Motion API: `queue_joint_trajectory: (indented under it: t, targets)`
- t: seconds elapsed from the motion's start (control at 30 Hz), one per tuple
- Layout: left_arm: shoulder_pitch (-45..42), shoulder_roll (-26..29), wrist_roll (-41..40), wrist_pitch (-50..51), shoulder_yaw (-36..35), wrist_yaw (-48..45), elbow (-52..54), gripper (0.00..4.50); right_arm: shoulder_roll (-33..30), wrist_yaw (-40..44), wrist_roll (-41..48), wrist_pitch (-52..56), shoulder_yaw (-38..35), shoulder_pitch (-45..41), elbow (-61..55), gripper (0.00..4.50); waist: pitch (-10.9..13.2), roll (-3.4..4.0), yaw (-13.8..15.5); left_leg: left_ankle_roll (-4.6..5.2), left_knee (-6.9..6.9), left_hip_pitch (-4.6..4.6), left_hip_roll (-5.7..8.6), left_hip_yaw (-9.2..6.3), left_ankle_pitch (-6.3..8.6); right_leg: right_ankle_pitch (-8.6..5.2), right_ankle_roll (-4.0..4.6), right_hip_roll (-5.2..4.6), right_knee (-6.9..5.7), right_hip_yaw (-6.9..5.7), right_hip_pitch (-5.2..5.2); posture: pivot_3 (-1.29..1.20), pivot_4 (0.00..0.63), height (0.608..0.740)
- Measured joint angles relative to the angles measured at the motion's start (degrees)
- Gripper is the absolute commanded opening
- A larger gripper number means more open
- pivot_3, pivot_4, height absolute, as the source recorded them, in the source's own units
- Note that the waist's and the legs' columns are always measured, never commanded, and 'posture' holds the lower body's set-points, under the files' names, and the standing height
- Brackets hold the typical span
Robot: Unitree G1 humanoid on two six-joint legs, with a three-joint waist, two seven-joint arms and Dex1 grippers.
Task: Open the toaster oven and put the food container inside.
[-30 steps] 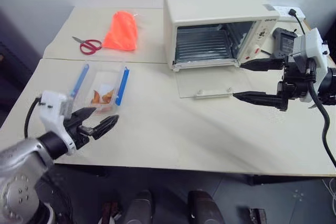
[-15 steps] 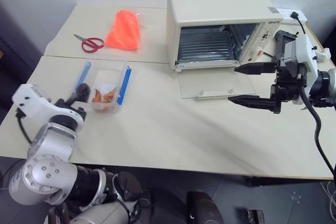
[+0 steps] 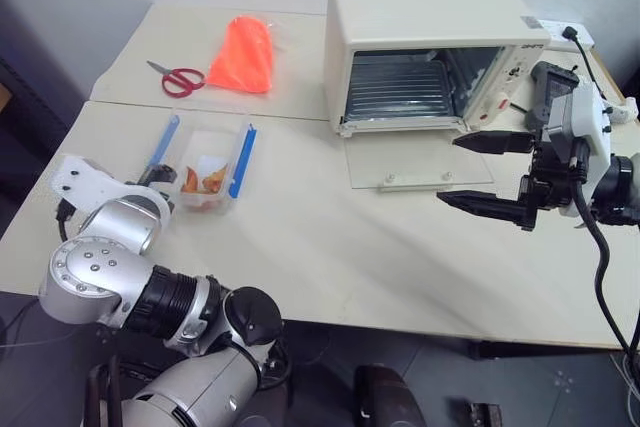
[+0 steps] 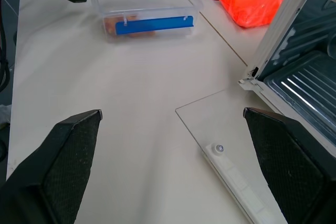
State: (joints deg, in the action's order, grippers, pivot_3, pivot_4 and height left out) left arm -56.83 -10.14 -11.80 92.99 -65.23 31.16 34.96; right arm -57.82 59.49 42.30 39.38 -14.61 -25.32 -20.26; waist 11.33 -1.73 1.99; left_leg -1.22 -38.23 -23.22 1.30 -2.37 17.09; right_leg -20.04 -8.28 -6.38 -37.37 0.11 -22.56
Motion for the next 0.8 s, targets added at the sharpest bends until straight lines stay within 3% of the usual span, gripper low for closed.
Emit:
queue_joint_trajectory:
  t: [0.03,0.17,0.53,0.67,0.8]
  targets:
    - [-0.4,-0.1,0.2,0.0,-0.1,1.0,-0.1,4.49,0.0,-0.3,0.3,0.1,-0.2,0.1,-0.2,4.50,0.0,-0.02,0.0,0.00,-0.02,0.00,0.01,0.01,0.00,0.00,0.00,-0.01,0.01,0.00,0.01,0.00,0.150,0.740]
    - [-1.1,-0.2,0.5,0.0,-0.1,4.2,-1.5,3.70,0.0,-1.8,1.2,0.7,-2.0,1.0,-1.2,4.50,0.0,-0.03,0.0,0.00,-0.04,0.02,0.02,0.01,0.00,0.00,0.00,-0.02,0.03,0.01,0.02,0.00,0.150,0.740]
    - [-1.1,0.7,-2.5,-0.8,0.0,6.0,-7.6,0.33,0.0,-4.7,3.5,1.9,-2.8,2.1,-3.1,4.50,0.0,-0.05,-0.1,0.00,-0.05,0.02,0.03,0.02,0.00,0.00,0.00,-0.04,-0.03,0.02,0.02,0.00,0.150,0.740]
    - [3.7,6.8,-9.6,-0.8,6.5,4.2,-11.9,0.12,0.0,-5.2,3.7,2.0,-3.6,2.0,-3.3,4.50,0.0,-0.02,-0.5,-0.01,-0.01,0.09,0.01,0.02,-0.01,0.00,0.00,-0.04,-0.16,0.05,0.00,0.00,0.150,0.740]
    - [12.4,21.8,-25.2,-0.6,17.4,0.3,-19.7,0.12,0.0,-5.1,3.7,2.1,-3.9,2.0,-3.0,4.50,-0.1,0.03,-1.4,-0.10,0.00,0.18,-0.11,0.04,-0.06,0.01,0.05,0.06,-0.29,0.13,-0.04,0.00,0.150,0.740]
